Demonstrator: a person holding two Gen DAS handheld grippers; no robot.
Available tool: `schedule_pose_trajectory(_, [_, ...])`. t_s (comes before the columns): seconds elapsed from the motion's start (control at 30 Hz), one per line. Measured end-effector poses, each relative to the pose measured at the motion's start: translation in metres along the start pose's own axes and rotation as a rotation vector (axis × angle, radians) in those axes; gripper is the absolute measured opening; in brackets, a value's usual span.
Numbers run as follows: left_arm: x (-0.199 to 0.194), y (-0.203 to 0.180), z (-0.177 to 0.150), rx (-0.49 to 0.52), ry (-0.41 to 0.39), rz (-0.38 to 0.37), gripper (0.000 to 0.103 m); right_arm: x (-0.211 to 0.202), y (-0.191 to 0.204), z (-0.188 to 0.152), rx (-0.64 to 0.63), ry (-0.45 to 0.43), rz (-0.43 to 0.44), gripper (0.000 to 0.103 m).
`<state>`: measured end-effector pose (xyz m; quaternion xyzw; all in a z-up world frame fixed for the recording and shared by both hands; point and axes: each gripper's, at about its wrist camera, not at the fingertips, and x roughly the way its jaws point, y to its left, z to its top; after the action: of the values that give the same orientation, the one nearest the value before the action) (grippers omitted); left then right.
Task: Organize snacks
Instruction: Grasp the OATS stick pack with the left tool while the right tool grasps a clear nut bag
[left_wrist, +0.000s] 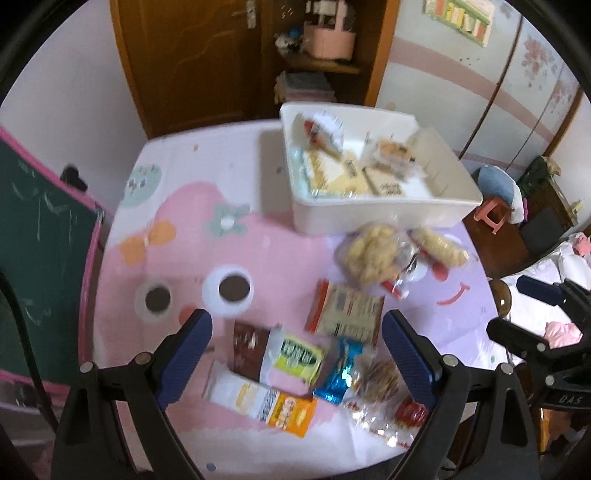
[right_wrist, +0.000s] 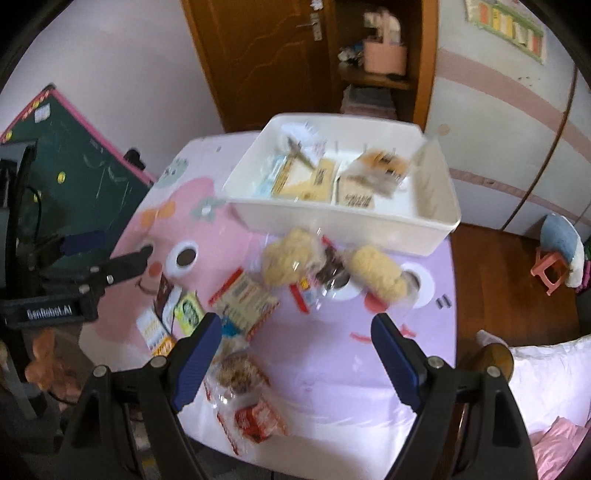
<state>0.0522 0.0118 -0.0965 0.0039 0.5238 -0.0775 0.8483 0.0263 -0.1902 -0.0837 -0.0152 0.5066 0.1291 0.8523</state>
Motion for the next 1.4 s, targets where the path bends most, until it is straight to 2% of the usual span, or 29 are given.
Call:
schedule_pose_trajectory(0.1, [0.012, 0.011, -0.019, -0.029, 0.053, -0.009, 0.093, 0.014, 0.009, -0.016, -0.046, 0.033, 0.016, 0.083])
schedule_pose_trajectory(0.27, [0.038, 0.028, -0.049, -0.072, 0.145, 0.026, 0.093, 0.039, 0.029, -0.037, -0.126, 0.096, 0.029, 0.083])
schedule_pose_trajectory(0.5, [0.07, 0.051, -0.082, -0.213, 0.24, 0.068, 0.092, 0.075, 0.051, -0.055, -0.175, 0.182, 0.062, 0.083])
schedule_pose_trajectory(0.7, [0.088, 0.063, -0.095, -0.299, 0.297, 0.074, 0.09, 0.104, 0.061, -0.063, -0.195, 0.242, 0.073, 0.083])
schedule_pose_trajectory(0.87, [0.105, 0.063, -0.1, -0.326, 0.347, 0.051, 0.088, 0.115, 0.066, -0.068, -0.214, 0.262, 0.063, 0.083])
schedule_pose_trajectory(0.97, [0.11, 0.061, -0.096, -0.341, 0.351, 0.048, 0.087, 0.119, 0.068, -0.07, -0.223, 0.271, 0.061, 0.083])
schedule_pose_trajectory(1.03, [0.114, 0.059, -0.09, -0.345, 0.357, 0.056, 0.082, 0.122, 0.07, -0.071, -0.228, 0.274, 0.057, 0.083])
schedule_pose_trajectory(1.1, [0.12, 0.057, -0.086, -0.348, 0.386, 0.075, 0.074, 0.123, 0.071, -0.073, -0.234, 0.278, 0.057, 0.08])
schedule_pose_trajectory(1.2, [0.131, 0.052, -0.079, -0.332, 0.415, 0.117, 0.067, 0.129, 0.076, -0.075, -0.25, 0.284, 0.046, 0.068])
schedule_pose_trajectory(1.27, [0.133, 0.045, -0.077, -0.296, 0.413, 0.138, 0.061, 0.13, 0.077, -0.078, -0.249, 0.301, 0.073, 0.058])
schedule_pose_trajectory(1.4, [0.128, 0.04, -0.078, -0.276, 0.405, 0.134, 0.045, 0.133, 0.075, -0.079, -0.228, 0.312, 0.106, 0.051])
